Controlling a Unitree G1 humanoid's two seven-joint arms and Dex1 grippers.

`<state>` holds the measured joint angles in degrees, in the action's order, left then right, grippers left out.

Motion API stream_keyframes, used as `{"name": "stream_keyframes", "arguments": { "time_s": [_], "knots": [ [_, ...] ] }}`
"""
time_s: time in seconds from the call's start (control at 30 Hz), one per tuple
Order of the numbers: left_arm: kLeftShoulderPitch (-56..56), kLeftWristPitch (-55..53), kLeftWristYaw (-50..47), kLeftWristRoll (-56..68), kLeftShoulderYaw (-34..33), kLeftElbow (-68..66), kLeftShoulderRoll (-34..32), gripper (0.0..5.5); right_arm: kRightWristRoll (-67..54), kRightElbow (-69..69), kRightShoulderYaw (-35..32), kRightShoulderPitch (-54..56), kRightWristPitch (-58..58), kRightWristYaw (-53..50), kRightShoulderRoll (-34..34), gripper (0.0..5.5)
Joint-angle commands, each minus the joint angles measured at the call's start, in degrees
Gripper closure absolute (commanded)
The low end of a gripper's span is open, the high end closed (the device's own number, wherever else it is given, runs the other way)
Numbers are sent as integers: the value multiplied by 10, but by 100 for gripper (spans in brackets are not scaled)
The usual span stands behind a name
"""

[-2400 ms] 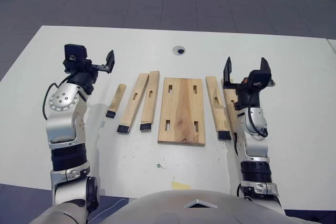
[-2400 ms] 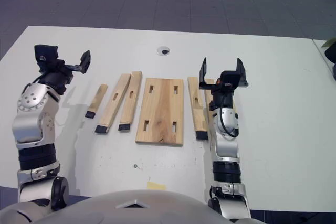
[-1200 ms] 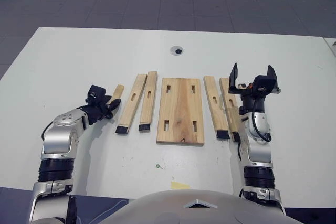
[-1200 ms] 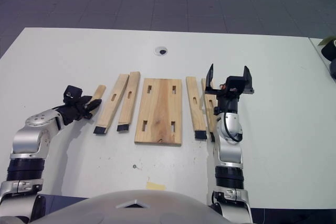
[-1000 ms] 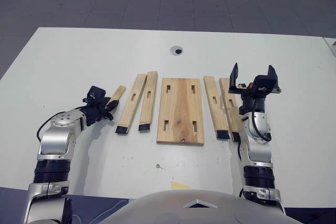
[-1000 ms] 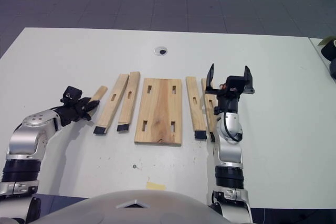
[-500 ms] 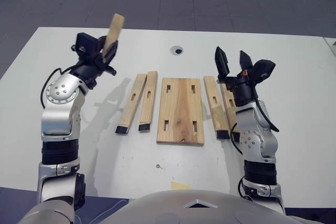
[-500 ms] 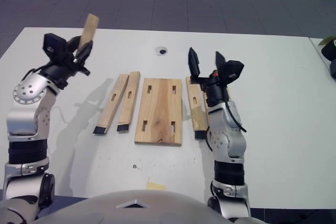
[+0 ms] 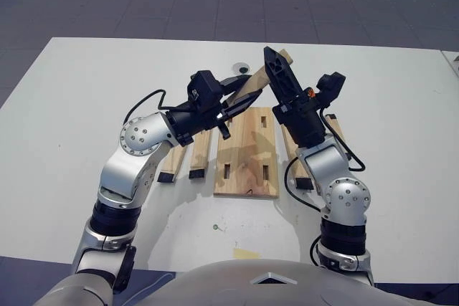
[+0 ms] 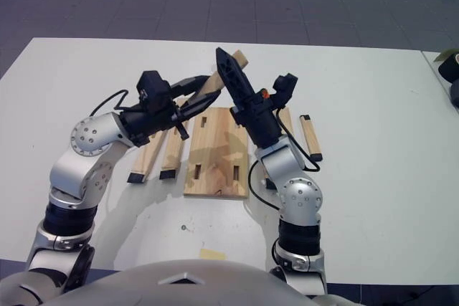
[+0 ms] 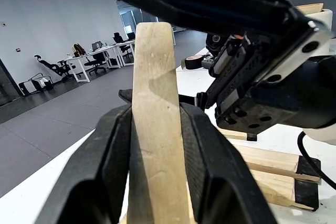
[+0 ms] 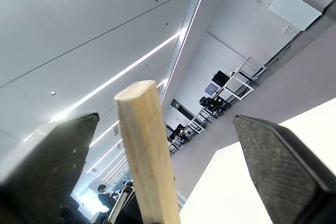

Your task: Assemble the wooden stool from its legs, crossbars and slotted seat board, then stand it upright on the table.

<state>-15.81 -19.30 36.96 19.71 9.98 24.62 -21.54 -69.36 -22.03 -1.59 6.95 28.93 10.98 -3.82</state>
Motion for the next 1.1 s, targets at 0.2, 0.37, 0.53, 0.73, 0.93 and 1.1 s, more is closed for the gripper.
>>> {"name": "stream_keyframes", "arguments": {
  "time_s": [0.2, 0.37, 0.53, 0.73, 0.93, 1.1],
  "knots": [
    [6, 22, 5, -39, 10, 0, -17, 419, 21, -19, 11, -12, 2, -10, 2, 237],
    [3, 26, 8, -49, 12, 0, -24, 419, 27, -25, 9, -16, 3, -13, 3, 315],
    [7, 35, 15, -59, 20, 3, -30, 419, 32, -23, 9, -14, 7, -21, 5, 393],
    [8, 50, 17, -82, 27, 0, -36, 419, 31, -26, 6, -15, 9, -30, 9, 480],
    [6, 62, 18, -100, 29, -10, -43, 419, 45, -28, -5, -19, -2, -33, 18, 509],
    [-1, 26, 1, -50, -22, -14, -30, 324, 127, -16, -62, -32, -61, -69, 35, 509]
  ]
}}
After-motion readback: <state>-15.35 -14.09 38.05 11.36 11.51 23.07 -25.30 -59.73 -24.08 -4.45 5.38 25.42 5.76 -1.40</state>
